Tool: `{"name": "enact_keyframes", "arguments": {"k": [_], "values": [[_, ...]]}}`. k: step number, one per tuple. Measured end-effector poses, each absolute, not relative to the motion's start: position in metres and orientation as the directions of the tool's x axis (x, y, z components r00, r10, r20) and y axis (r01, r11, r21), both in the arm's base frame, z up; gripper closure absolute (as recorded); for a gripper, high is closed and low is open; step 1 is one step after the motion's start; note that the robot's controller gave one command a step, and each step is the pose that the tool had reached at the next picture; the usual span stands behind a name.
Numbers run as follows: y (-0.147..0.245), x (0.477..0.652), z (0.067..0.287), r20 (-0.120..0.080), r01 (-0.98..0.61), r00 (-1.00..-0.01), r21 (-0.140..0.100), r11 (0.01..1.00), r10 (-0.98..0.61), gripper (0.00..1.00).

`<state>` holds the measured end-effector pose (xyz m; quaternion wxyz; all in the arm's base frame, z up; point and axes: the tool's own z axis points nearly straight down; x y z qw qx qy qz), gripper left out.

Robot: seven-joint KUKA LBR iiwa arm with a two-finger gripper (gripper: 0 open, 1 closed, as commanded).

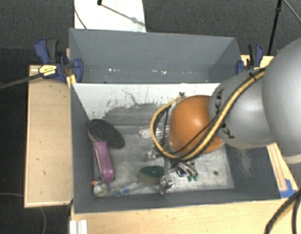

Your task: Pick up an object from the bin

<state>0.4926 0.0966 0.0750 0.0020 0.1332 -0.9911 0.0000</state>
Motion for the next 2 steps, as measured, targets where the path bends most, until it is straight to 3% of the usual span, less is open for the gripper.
{"name": "enact_keyframes", "arguments": {"k": [1, 2], "values": [[0.097, 0.494, 0.078, -0.001, -0.257, -0.966, 0.001, 0.966, -0.257, 1.00], [0.091, 0.485, 0.244, -0.009, -0.518, -0.855, -0.003, 0.856, -0.518, 1.00]]}}
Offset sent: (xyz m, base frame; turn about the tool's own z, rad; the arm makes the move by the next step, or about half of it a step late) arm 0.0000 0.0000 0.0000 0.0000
